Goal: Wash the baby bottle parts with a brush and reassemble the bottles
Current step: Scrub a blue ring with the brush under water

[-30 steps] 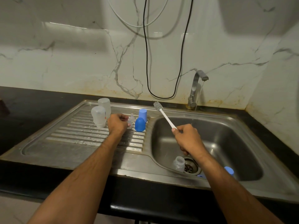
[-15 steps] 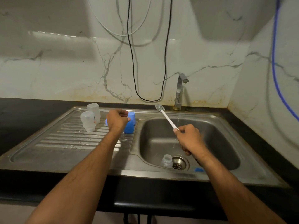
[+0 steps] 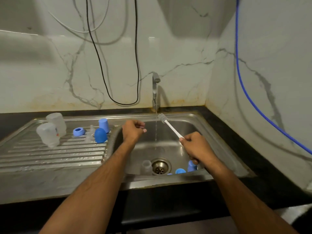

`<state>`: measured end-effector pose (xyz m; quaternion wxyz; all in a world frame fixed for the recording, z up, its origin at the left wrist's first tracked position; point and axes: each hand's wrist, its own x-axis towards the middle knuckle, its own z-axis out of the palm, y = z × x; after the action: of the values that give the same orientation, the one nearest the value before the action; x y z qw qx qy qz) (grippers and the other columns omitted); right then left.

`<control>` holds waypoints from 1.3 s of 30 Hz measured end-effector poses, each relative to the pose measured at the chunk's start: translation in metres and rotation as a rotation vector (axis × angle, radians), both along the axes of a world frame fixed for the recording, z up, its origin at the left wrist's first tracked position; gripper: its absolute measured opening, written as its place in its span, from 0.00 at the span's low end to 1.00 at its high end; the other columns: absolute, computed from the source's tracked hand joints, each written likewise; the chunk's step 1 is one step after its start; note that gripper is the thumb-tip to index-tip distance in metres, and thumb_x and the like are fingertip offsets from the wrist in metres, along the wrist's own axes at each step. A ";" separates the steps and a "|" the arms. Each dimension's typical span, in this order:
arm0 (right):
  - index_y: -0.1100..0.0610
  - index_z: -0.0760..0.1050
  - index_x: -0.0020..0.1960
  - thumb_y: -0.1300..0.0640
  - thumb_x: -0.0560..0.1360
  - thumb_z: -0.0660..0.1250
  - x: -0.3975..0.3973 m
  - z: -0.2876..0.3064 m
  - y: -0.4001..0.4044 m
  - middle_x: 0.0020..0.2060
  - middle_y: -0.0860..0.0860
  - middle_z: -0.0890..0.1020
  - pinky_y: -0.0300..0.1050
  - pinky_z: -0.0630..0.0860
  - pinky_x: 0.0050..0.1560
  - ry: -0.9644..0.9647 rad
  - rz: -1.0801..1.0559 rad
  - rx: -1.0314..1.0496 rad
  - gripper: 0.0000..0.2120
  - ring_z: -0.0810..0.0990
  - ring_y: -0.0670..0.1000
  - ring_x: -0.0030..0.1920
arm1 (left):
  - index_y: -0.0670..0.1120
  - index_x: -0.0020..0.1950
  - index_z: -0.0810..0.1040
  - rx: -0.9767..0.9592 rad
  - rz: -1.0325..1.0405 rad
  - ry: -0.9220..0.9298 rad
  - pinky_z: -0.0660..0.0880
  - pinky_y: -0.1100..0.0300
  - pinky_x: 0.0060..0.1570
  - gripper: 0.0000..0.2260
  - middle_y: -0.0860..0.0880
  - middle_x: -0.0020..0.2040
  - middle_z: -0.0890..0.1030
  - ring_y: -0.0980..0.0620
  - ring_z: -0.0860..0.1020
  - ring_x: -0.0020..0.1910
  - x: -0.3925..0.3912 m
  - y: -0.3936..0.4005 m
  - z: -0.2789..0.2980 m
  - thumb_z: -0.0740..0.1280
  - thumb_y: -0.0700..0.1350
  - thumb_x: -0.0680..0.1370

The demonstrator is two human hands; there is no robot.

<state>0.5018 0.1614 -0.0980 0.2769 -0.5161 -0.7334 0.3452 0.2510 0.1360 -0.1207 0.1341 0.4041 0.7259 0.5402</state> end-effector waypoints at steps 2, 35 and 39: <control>0.60 0.78 0.40 0.51 0.81 0.64 0.007 -0.004 0.009 0.23 0.51 0.72 0.38 0.66 0.21 0.014 -0.015 -0.030 0.16 0.68 0.49 0.19 | 0.44 0.49 0.83 -0.027 -0.059 0.021 0.81 0.54 0.55 0.10 0.48 0.44 0.85 0.53 0.83 0.46 0.012 0.014 -0.006 0.78 0.34 0.70; 0.56 0.79 0.54 0.47 0.81 0.65 -0.011 -0.055 0.099 0.34 0.51 0.76 0.39 0.68 0.25 -0.039 -0.042 -0.029 0.13 0.75 0.49 0.31 | 0.36 0.55 0.83 -1.118 -0.946 0.696 0.79 0.61 0.46 0.15 0.42 0.51 0.86 0.50 0.81 0.44 0.123 0.140 -0.107 0.73 0.47 0.77; 0.56 0.78 0.54 0.47 0.81 0.65 -0.011 -0.055 0.098 0.34 0.51 0.77 0.40 0.69 0.27 -0.051 -0.044 -0.023 0.12 0.75 0.48 0.31 | 0.38 0.58 0.83 -1.143 -0.940 0.721 0.74 0.68 0.37 0.15 0.44 0.54 0.85 0.50 0.84 0.48 0.127 0.138 -0.113 0.73 0.47 0.78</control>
<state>0.4904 0.2597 -0.1532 0.2594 -0.5440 -0.7247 0.3342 0.3782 0.2743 -0.2335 0.2899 0.6839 0.6425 -0.1883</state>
